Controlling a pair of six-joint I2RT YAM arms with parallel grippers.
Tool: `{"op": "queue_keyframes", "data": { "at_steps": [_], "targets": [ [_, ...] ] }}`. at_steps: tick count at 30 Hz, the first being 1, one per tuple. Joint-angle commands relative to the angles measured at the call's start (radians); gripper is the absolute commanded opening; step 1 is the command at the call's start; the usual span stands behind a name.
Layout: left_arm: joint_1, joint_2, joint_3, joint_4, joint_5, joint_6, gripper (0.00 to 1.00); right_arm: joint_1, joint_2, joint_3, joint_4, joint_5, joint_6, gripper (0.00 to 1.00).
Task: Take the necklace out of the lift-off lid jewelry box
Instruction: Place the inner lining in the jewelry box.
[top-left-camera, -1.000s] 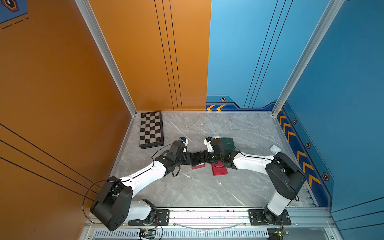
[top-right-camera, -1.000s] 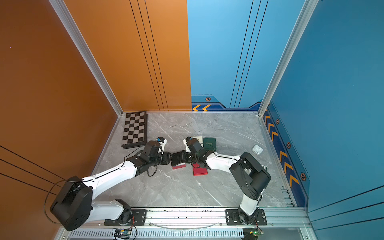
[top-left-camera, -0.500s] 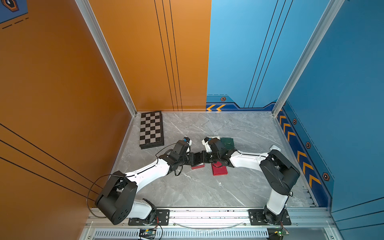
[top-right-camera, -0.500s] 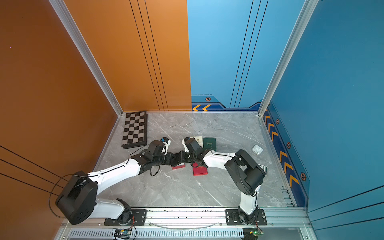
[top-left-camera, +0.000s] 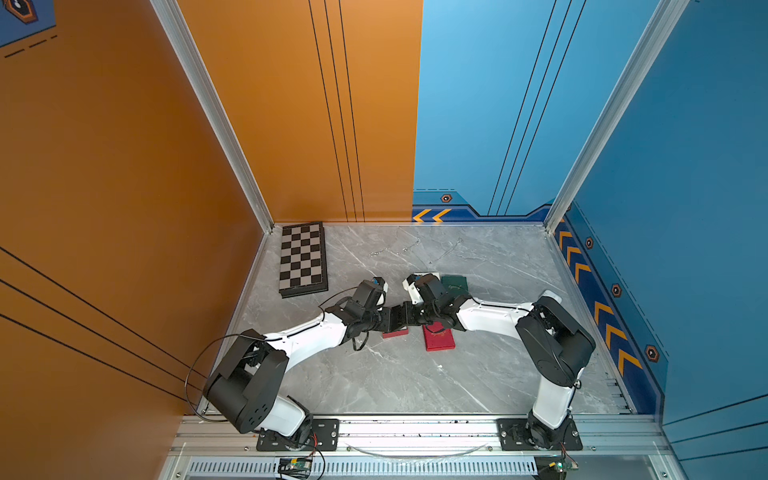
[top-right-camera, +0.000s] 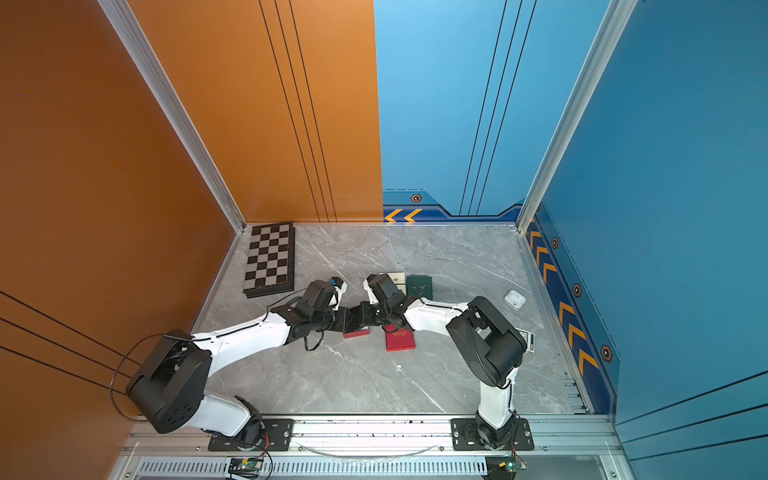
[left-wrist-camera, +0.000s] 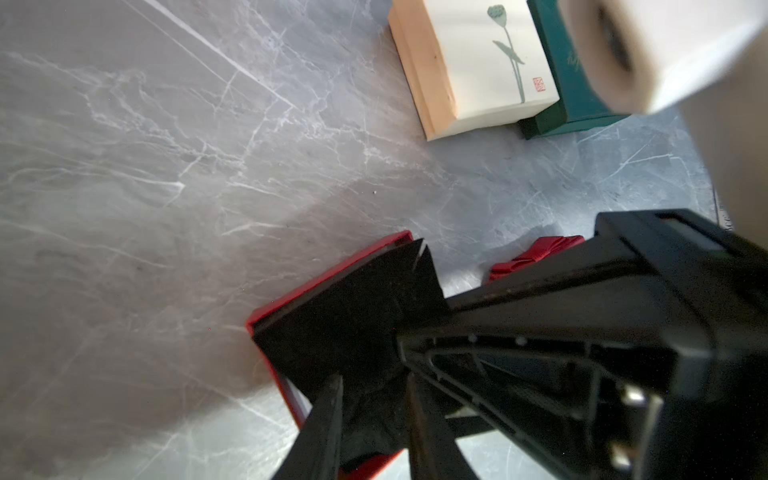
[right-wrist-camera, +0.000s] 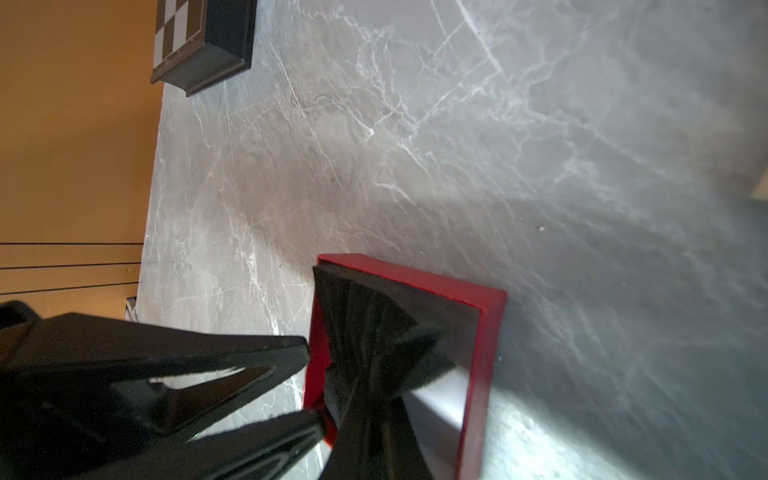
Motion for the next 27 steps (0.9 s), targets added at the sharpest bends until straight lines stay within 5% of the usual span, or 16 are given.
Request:
{"op": "queue_keyframes", "data": {
  "at_steps": [1, 20, 27],
  "targets": [
    [-0.010, 0.007, 0.024, -0.029, 0.002, 0.015, 0.29, -0.007, 0.022, 0.029, -0.058, -0.026, -0.033, 0.08],
    [-0.033, 0.114, 0.088, -0.170, -0.099, 0.035, 0.21, 0.022, 0.041, 0.079, -0.151, 0.035, -0.069, 0.15],
    [-0.034, 0.169, 0.122, -0.206, -0.110, 0.038, 0.21, 0.026, -0.019, 0.072, -0.161, 0.060, -0.072, 0.33]
  ]
}}
